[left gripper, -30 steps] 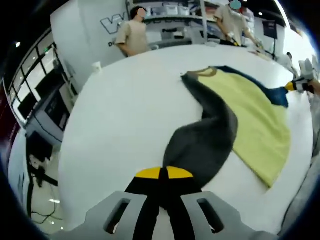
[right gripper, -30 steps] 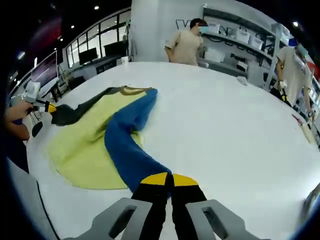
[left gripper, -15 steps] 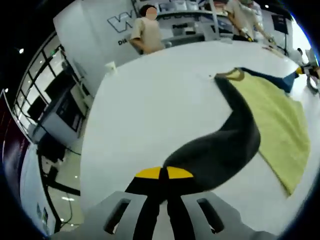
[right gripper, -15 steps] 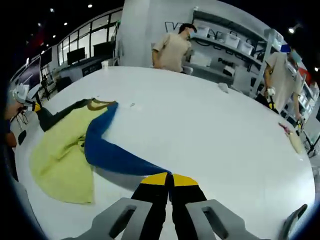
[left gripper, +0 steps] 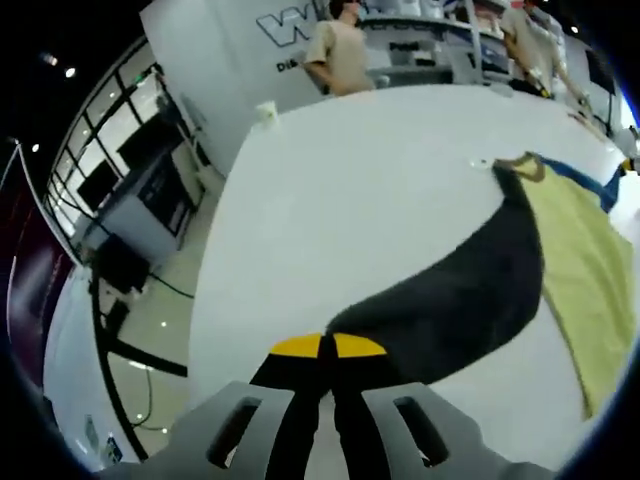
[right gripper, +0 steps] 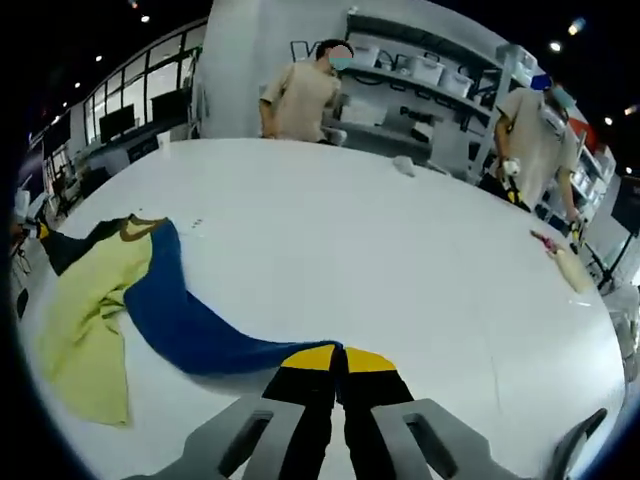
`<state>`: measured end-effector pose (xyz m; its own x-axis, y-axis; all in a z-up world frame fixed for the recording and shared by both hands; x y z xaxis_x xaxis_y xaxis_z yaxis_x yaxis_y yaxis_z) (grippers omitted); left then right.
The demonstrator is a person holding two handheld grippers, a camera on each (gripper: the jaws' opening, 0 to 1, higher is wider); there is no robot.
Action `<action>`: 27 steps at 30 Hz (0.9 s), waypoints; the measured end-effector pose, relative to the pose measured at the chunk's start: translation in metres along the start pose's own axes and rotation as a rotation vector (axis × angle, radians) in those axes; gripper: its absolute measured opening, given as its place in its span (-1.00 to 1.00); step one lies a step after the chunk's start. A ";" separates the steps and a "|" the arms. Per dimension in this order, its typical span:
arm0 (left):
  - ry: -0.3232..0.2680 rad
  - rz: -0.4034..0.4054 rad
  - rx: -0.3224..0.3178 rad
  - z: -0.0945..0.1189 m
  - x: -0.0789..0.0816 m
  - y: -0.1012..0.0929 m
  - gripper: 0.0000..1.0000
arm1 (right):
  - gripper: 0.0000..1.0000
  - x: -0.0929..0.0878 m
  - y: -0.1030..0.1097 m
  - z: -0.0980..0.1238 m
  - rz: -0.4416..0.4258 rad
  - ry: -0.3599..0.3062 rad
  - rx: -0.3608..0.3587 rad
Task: Fold the garment on the visible template until the final outline fits inside the template.
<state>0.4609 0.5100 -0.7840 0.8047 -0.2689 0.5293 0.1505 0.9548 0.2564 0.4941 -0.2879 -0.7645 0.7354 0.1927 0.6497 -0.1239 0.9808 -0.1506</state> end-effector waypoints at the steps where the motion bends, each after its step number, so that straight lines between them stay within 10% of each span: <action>1: 0.003 0.002 0.004 0.000 -0.001 0.001 -1.00 | -1.00 0.000 -0.004 -0.002 -0.002 0.002 -0.004; 17: 0.093 0.106 0.036 -0.007 -0.041 0.027 -0.99 | -1.00 -0.007 -0.024 -0.019 -0.027 0.038 -0.057; 27: 0.027 0.151 0.046 -0.002 -0.029 0.015 -0.36 | -0.85 -0.001 -0.024 -0.019 -0.011 0.028 -0.069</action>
<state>0.4406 0.5327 -0.7971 0.8311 -0.1189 0.5433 0.0005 0.9770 0.2130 0.5093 -0.3120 -0.7757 0.7546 0.1804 0.6309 -0.0707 0.9782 -0.1952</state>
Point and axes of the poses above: the point that each gripper's makers call its tool centre point, and the gripper's own axes: z roughly backward along the fingers, y roughly to its left, x roughly out of its top, the point moved 1 cm from there along z, roughly backward along the fingers, and after that the axes turned 6 degrees about y, right-handed, at the moved point
